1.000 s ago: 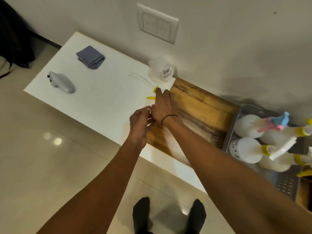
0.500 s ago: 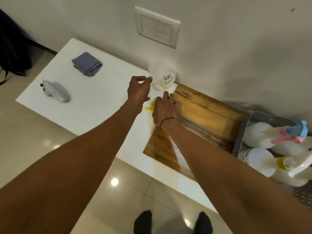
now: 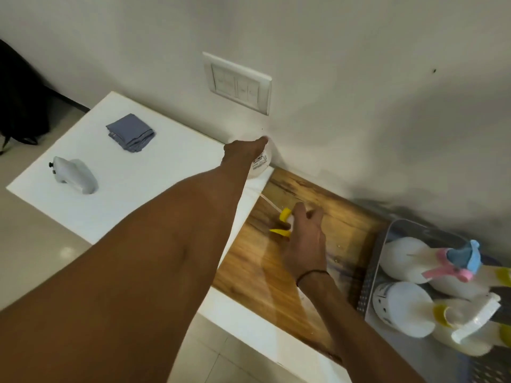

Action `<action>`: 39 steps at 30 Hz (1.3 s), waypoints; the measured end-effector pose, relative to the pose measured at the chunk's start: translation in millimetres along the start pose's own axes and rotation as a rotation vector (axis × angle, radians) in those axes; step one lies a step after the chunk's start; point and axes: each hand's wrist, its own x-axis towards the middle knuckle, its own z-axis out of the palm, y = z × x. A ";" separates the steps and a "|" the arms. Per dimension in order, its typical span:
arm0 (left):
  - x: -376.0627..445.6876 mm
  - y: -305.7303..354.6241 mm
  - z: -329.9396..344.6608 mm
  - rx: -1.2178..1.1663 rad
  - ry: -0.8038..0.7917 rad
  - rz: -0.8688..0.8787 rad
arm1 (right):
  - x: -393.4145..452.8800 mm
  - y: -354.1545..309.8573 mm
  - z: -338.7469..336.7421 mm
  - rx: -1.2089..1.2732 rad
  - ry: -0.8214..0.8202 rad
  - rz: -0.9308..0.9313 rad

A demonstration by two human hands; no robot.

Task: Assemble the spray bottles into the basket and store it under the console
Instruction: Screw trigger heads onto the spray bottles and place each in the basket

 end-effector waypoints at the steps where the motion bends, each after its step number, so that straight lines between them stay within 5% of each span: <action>1: 0.4 -5.5 2.8 -0.056 0.005 -0.012 | -3.5 8.8 -6.1 0.043 0.017 0.042; 6: -13.2 -47.1 3.3 -0.177 0.080 -0.024 | -10.2 39.0 -42.7 0.345 0.039 0.174; 12: -58.9 -117.3 -9.1 0.155 0.112 0.507 | -23.0 57.0 -90.4 0.468 0.233 0.235; 17: -99.7 -149.9 -9.9 0.227 0.055 0.764 | -32.2 54.5 -128.6 0.455 0.289 0.189; 28: -144.2 -160.9 -22.0 0.302 0.091 0.826 | -61.3 43.4 -176.0 0.368 0.297 0.033; 39: -194.6 -149.7 3.5 0.407 -0.097 1.045 | -84.4 38.9 -169.5 0.362 0.120 -0.038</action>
